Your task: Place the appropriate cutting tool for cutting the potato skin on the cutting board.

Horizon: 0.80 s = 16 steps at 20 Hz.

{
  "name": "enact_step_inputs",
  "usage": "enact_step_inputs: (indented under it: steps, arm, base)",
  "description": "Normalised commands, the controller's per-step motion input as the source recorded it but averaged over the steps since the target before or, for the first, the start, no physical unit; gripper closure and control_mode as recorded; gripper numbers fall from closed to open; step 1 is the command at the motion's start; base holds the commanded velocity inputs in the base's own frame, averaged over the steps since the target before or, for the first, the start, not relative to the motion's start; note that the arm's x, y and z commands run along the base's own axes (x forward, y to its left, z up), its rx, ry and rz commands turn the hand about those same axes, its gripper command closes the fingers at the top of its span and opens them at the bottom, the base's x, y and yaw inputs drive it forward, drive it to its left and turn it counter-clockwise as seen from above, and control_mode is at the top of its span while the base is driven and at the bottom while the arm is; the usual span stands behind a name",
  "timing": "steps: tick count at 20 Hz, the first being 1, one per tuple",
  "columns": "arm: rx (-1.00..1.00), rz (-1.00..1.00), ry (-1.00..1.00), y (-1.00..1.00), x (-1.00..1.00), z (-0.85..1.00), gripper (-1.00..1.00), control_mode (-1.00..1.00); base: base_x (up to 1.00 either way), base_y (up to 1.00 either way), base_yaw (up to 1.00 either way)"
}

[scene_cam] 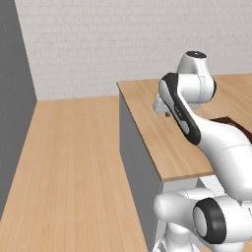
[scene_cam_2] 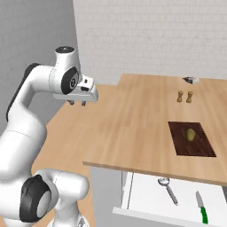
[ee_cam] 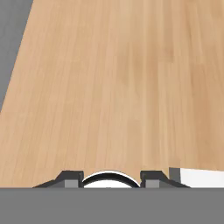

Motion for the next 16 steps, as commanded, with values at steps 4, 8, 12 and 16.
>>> enact_step_inputs:
  steps: [4,8,12,16]
  arm:
    - [0.00,0.00,-0.05,-0.09,-0.05,-0.12,-1.00,-1.00]
    - [0.00,-0.05,-0.04,-0.87,0.00,-0.44,-1.00,-1.00]
    - [0.04,0.00,0.06,-1.00,0.00,-0.49,-1.00,-1.00]
    - [0.02,0.00,0.13,-1.00,0.00,-0.54,-1.00,-1.00]
  base:
    - [0.00,0.00,0.00]
    - [0.00,0.00,0.00]
    - [0.00,0.00,0.00]
    - [0.00,0.00,0.00]
